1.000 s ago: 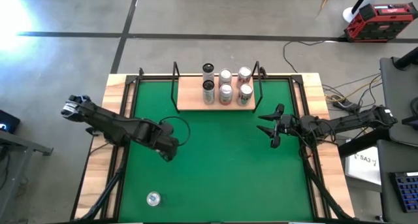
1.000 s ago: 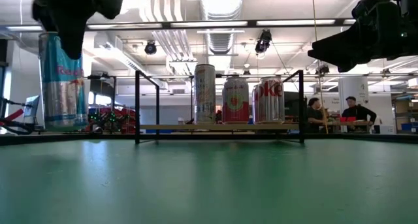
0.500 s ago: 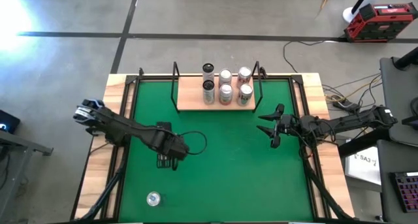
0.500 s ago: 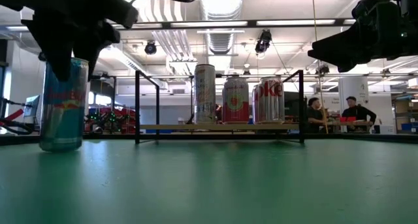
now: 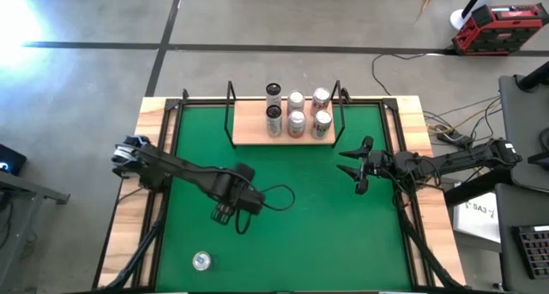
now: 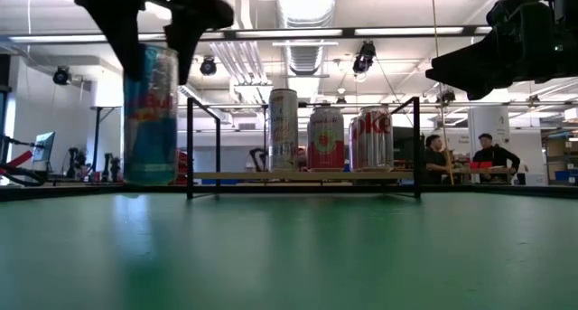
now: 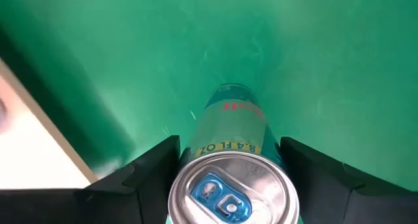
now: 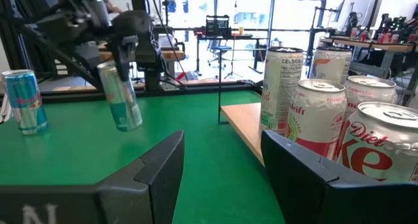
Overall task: Place canned beverage on shelf
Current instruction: Put the top blue soda can on the shelf
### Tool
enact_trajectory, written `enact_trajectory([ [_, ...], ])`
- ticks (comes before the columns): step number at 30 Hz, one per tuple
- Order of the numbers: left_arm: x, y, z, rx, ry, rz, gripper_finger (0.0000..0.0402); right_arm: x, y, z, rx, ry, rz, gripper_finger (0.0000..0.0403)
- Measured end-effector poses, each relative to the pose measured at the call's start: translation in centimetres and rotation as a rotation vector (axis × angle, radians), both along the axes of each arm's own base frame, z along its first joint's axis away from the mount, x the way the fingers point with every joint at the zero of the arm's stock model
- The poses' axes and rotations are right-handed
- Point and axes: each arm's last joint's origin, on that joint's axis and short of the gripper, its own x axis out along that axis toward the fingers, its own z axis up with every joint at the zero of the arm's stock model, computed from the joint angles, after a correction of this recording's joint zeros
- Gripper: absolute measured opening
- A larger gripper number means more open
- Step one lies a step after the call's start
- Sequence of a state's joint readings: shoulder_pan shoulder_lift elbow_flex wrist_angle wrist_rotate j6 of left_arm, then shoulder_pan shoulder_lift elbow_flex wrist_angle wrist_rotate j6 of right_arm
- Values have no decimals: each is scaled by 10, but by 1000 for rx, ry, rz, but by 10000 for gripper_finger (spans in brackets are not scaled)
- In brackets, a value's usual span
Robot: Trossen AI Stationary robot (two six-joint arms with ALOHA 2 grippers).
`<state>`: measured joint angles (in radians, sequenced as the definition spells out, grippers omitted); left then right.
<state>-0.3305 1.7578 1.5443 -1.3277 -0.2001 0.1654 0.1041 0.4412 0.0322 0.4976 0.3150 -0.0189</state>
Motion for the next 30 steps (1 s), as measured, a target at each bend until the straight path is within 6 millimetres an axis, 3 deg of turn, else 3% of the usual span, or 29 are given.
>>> enact_trajectory([
  [12,23,-8,-10,31,40,-328,237,0,0,0,0,0,0,194],
  [30,40,13,-10,-65,-48,-326,237,0,0,0,0,0,0,194],
])
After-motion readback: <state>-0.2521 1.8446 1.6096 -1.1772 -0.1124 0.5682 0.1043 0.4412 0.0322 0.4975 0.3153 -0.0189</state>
